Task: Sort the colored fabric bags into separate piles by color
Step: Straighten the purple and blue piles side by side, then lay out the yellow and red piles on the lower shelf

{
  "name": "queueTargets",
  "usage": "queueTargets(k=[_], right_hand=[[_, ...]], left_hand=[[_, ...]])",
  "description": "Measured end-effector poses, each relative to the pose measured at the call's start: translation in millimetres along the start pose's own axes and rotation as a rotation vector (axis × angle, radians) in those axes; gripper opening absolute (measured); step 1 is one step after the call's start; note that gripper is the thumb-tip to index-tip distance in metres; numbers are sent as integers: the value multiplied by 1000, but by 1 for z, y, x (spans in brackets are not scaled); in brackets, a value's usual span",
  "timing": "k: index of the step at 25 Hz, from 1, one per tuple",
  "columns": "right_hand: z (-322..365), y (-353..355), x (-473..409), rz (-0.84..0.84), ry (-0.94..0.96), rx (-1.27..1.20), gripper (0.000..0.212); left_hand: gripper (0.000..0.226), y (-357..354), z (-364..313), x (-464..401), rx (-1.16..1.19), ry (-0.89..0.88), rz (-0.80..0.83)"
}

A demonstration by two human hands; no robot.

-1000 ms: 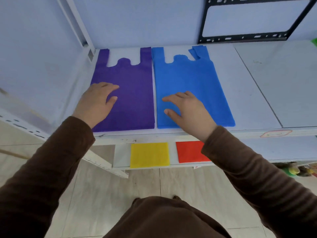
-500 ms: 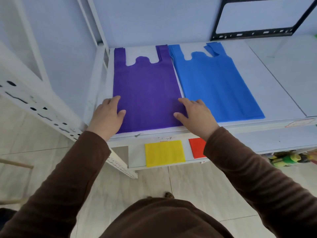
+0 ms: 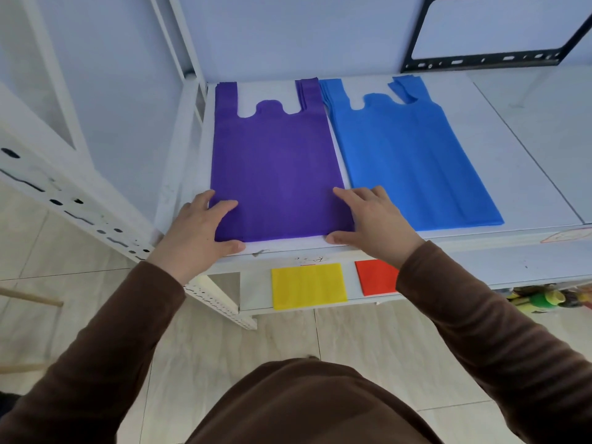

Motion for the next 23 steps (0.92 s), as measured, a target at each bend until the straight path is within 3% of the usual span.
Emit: queueTargets(k=[6,14,20,23], right_hand=[[-1,1,-2,-16,44,48,67],[4,0,1,3,18,94,62],[17,25,36,-320,-18,-52,40],[15,27,68,-364,51,-83,32]], left_hand=[[64,2,-3,1,-30,-17,-20],[62,1,-5,4,-113,-63,-52],[56,-2,-43,22,-5,-290,-243],[51,-15,-69,49,50,-378,-294]])
Point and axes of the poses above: each hand's wrist, its own x-axis away from the middle knuckle, its own y-axis out of the back of the hand, z = x × y, the point moved 4 cm from there along -x, towards the middle knuckle, and after that the axes turned 13 degrees about -z, right-handed, at the moved point
